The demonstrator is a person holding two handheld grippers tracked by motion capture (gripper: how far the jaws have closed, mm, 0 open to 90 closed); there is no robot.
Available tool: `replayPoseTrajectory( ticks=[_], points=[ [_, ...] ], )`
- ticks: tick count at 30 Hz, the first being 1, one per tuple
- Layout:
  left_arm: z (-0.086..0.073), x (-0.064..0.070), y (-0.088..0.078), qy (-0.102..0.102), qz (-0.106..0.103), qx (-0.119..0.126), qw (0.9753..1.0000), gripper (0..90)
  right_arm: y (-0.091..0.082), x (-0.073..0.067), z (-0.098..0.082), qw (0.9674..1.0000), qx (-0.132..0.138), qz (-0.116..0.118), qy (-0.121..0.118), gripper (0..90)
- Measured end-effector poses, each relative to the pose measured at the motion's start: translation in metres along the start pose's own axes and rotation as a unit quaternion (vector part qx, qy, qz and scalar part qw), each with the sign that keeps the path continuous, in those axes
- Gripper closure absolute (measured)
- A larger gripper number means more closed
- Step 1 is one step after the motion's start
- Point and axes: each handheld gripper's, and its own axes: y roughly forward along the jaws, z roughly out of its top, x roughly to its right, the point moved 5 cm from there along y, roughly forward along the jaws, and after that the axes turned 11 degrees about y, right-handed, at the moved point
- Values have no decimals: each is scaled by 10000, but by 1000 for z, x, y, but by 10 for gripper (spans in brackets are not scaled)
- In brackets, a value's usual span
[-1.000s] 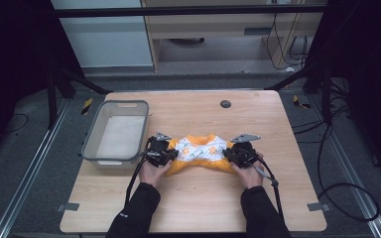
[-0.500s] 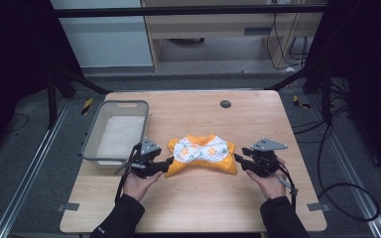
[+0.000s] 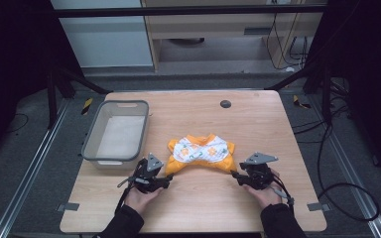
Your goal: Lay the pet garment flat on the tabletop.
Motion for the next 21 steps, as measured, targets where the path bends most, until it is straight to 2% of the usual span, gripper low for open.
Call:
replayPoseTrajectory(
  ticks=[3,4,5,6,8,9,12,17,19,20,21],
  points=[
    [0,0,7,-16,35,-9,10000,470,10,0,0,10000,-90,-23,-24,543],
    [-1,0,9,-12,42,-37,10000,502,12,0,0,9999,-146,-36,-21,564],
    [-1,-1,11,-40,-14,-64,10000,571,14,1,-1,9998,-191,-46,-42,616],
    [-1,-1,11,-40,-14,-64,10000,618,14,1,-1,9998,-191,-46,-42,616],
    [-1,-1,11,-117,-54,-79,9999,705,15,2,-1,9996,-281,-4,56,730],
    [-1,0,10,-176,-115,-61,9998,705,15,2,-1,9996,-281,-4,56,730],
    [1,0,8,-217,-200,-18,9996,816,15,1,-1,9993,-342,117,103,854],
    [8,0,-6,-315,-330,216,9987,841,1,-4,6,9994,-144,290,106,872],
    [13,0,-17,-304,-394,361,9981,842,-12,-10,12,9990,30,434,55,872],
    [17,0,-27,-344,-500,520,9968,842,-12,-10,12,9990,30,434,55,872],
    [19,1,-33,-312,-538,594,9963,842,-21,-15,14,9987,86,496,-8,872]
  ],
)
